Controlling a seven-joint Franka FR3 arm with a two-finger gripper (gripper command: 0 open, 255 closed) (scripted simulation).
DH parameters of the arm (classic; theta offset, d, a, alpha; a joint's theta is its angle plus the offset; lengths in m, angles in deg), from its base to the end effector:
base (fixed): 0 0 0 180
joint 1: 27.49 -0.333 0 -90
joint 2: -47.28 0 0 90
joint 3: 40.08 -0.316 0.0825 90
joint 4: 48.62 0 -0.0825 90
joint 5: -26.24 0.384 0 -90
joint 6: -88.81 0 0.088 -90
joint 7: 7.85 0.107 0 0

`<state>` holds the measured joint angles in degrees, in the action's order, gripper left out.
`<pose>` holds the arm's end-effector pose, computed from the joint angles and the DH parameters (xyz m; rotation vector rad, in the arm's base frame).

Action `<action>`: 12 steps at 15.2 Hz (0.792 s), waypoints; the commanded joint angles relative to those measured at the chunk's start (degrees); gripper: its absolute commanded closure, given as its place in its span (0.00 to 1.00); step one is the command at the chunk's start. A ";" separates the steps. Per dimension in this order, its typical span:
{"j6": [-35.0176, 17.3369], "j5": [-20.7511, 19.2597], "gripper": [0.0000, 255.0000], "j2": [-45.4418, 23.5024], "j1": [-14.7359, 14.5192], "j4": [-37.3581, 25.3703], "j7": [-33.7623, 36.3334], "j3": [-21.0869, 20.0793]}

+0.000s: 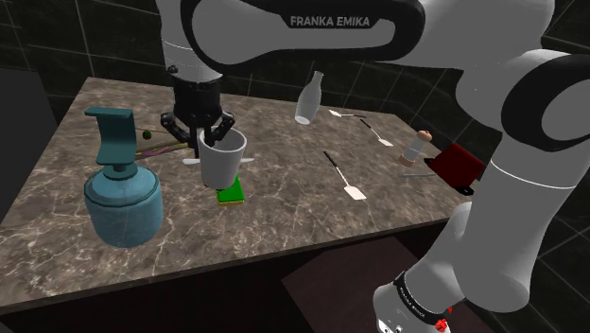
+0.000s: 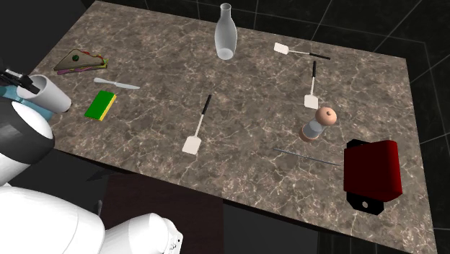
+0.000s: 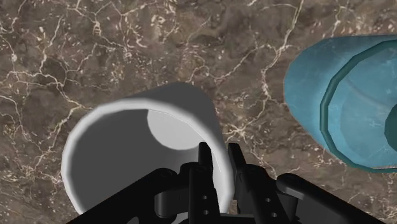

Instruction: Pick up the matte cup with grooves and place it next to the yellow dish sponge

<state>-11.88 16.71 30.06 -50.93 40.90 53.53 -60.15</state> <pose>0.4888 0.4111 0.4731 3.0062 -0.4297 -0.0082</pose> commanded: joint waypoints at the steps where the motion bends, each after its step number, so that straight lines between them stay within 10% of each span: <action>1: -1.58 -0.12 1.00 -0.22 0.07 1.33 0.13 0.07; 12: -9.25 -1.09 1.00 -2.08 0.14 7.31 1.15 0.43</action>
<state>-20.46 15.73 28.17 -50.78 47.76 54.57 -59.75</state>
